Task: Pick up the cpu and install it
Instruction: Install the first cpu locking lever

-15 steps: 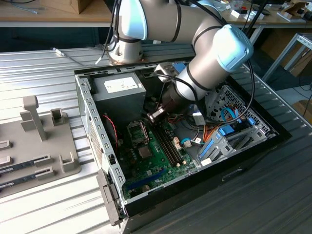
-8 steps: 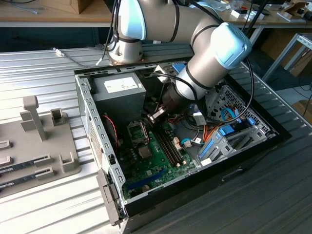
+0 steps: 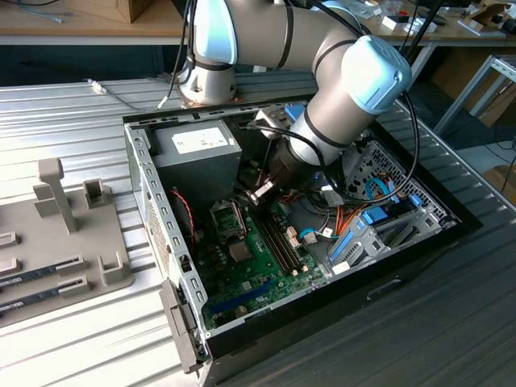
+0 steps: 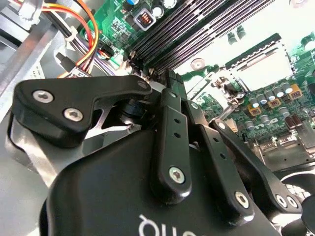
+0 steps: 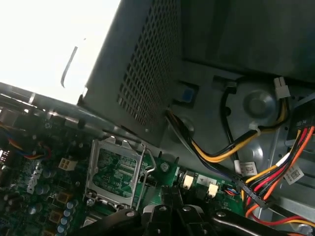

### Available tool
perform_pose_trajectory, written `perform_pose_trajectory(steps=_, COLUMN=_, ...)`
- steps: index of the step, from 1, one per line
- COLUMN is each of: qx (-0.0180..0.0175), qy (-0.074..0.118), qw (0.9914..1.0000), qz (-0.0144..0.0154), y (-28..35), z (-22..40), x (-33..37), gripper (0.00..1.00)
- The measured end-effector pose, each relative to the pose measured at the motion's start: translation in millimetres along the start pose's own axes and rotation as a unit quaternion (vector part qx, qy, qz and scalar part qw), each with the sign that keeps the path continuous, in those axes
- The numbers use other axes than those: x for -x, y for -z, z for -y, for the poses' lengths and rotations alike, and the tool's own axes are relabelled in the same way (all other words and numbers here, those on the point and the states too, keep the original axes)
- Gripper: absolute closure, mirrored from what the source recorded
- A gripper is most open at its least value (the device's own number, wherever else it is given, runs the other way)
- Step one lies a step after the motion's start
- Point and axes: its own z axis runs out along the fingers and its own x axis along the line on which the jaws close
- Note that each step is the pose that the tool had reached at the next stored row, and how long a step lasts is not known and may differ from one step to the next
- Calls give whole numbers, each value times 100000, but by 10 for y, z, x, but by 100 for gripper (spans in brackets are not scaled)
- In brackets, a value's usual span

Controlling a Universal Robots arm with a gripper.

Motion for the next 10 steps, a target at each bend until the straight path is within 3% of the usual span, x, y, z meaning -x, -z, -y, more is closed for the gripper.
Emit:
perform_pose_trajectory(steps=7, qx=73, qy=0, qw=100000, qz=58, y=-10, z=-30, x=-21, gripper=89)
perform_pose_trajectory(steps=10, qx=82, qy=9, qw=100000, qz=58, y=-22, z=-97, x=2, gripper=89)
